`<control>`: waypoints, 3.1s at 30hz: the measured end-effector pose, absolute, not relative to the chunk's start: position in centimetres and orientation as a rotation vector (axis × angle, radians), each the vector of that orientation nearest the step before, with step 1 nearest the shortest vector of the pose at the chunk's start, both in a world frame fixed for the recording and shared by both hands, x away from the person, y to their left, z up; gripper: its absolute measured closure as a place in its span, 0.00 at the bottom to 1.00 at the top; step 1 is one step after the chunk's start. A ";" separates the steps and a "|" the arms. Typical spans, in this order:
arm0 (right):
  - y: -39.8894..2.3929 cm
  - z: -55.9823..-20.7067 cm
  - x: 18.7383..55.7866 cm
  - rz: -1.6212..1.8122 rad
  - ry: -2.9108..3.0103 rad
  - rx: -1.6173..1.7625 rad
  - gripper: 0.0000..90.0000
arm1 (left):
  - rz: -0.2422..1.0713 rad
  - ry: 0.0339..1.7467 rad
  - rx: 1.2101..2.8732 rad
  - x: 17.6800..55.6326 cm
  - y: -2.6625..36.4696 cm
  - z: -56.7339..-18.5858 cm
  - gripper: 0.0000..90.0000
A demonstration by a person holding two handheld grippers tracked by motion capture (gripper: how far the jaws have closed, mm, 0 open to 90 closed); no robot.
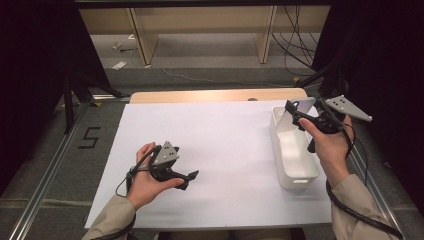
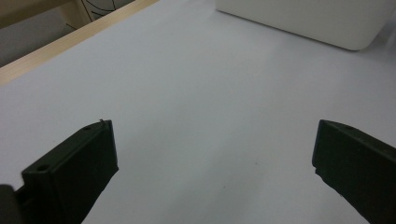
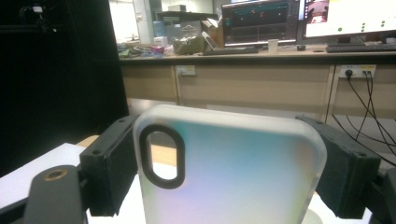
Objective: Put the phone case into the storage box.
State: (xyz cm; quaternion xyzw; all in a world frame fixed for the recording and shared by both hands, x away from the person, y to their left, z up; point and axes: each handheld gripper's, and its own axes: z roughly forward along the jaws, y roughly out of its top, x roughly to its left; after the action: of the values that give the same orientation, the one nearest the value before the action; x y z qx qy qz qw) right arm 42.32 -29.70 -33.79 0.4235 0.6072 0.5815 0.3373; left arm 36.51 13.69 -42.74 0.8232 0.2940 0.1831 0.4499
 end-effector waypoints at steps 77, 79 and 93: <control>-31.4 -34.4 43.0 1.445 1.547 1.154 0.21 | 0.459 0.730 2.031 36.6 13.8 -42.7 0.00; -31.5 -34.5 43.0 1.441 1.547 1.152 0.21 | 0.457 0.732 2.029 36.6 13.7 -42.7 0.00; -31.5 -34.7 43.1 1.429 1.552 1.158 0.21 | 0.459 0.730 2.029 36.6 13.7 -42.7 0.00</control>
State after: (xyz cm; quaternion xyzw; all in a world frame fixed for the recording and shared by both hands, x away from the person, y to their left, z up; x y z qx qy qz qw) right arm 43.11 -31.54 -34.66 0.4492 0.6017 0.5541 0.3594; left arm 36.55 13.75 -42.72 0.8213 0.2954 0.1858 0.4514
